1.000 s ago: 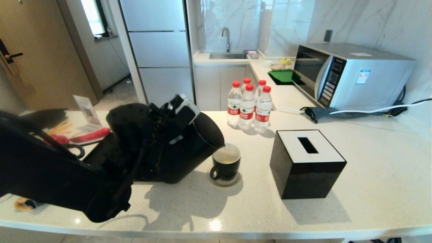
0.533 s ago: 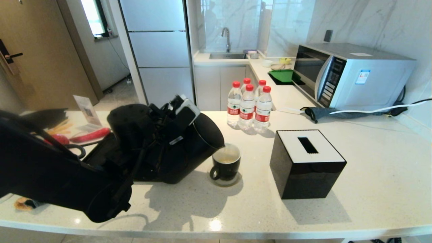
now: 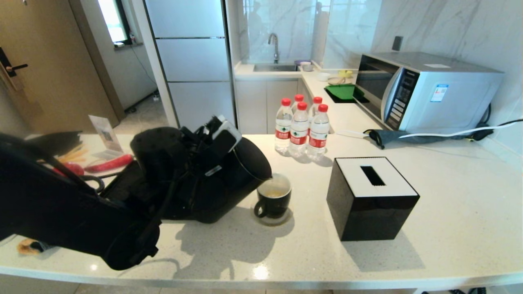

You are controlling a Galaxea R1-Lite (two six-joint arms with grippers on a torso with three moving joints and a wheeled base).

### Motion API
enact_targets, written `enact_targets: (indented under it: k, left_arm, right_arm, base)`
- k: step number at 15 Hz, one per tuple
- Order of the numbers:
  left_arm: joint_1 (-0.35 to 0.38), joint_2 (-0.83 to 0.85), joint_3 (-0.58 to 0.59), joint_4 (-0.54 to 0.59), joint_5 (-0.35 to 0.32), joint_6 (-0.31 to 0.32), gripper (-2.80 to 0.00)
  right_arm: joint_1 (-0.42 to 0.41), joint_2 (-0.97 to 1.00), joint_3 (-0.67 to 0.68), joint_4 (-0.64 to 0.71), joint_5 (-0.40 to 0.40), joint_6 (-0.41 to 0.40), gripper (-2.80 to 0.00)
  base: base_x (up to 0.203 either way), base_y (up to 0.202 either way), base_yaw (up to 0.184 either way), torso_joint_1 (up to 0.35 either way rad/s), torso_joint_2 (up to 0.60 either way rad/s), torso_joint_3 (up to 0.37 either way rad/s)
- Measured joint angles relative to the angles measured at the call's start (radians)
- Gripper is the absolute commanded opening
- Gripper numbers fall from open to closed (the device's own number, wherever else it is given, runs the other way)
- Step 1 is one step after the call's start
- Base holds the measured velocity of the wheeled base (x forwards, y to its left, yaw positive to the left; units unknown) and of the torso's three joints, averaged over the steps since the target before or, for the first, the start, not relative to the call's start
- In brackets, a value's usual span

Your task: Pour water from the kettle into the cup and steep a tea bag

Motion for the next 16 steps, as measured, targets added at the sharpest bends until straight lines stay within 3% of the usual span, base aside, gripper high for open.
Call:
enact_targets:
  k: [6,11,16]
  left_arm:
    - [0.011,-0.003,0.003,-0.002,0.0,-0.057,-2.8]
    - [0.013,-0.019,0.003,-0.002,-0.001,-0.069,-2.8]
    - [0.013,-0.05,0.003,-0.001,0.003,-0.142,-2.8]
  right_arm:
    - [0.0,0.0,0.0,0.0,0.0,0.0,-2.8]
    - [0.0,0.0,0.0,0.0,0.0,0.0,-2.8]
    - [0.0,0.0,0.0,0.0,0.0,0.0,-2.8]
  base:
    - [0.0,0.0,0.0,0.0,0.0,0.0]
    - [0.0,0.0,0.0,0.0,0.0,0.0]
    - [0.0,0.0,0.0,0.0,0.0,0.0]
